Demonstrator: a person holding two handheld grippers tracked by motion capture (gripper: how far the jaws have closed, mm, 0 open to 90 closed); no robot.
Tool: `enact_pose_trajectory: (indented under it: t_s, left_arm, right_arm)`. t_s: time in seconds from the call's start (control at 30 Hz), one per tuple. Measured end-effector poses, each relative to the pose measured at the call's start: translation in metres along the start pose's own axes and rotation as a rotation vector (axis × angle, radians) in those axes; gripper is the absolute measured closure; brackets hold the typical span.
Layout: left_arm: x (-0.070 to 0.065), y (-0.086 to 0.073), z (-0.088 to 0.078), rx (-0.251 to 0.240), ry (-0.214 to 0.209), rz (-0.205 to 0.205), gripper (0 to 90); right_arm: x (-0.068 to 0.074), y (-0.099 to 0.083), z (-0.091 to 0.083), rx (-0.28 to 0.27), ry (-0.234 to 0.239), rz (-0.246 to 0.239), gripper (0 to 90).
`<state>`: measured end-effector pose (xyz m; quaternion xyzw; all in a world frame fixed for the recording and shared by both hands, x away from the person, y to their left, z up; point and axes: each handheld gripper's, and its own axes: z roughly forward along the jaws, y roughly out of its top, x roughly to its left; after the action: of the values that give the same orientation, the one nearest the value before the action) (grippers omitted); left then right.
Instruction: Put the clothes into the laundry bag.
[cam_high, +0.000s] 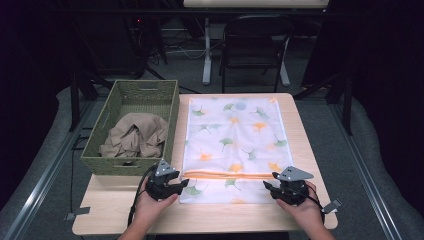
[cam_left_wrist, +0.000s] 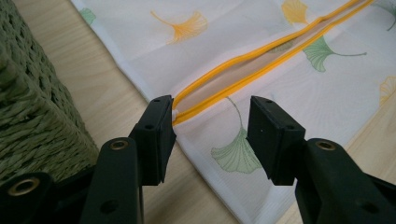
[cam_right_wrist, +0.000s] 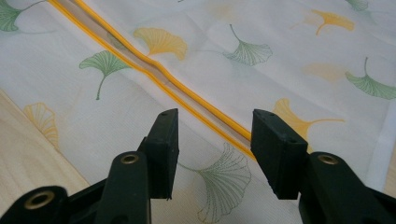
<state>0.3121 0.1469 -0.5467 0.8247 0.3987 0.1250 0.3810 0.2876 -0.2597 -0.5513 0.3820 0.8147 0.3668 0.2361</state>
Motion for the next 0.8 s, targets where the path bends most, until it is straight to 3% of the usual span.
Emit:
enact_pose_trajectory:
  t_s: [0.57, 0.7, 0.8]
  left_arm:
    - [-0.005, 0.002, -0.007, -0.017, -0.011, -0.016, 47.2]
    - [-0.006, 0.006, -0.016, -0.023, -0.019, -0.012, 47.4]
    - [-0.006, 0.012, -0.027, -0.055, -0.01, -0.029, 48.6]
  right_arm:
    - [0.003, 0.0, -0.004, -0.018, -0.001, -0.034, 49.4]
    - [0.005, 0.001, -0.005, -0.03, 0.021, -0.031, 48.7]
    - [0.007, 0.002, -0.007, -0.054, 0.042, -0.033, 48.2]
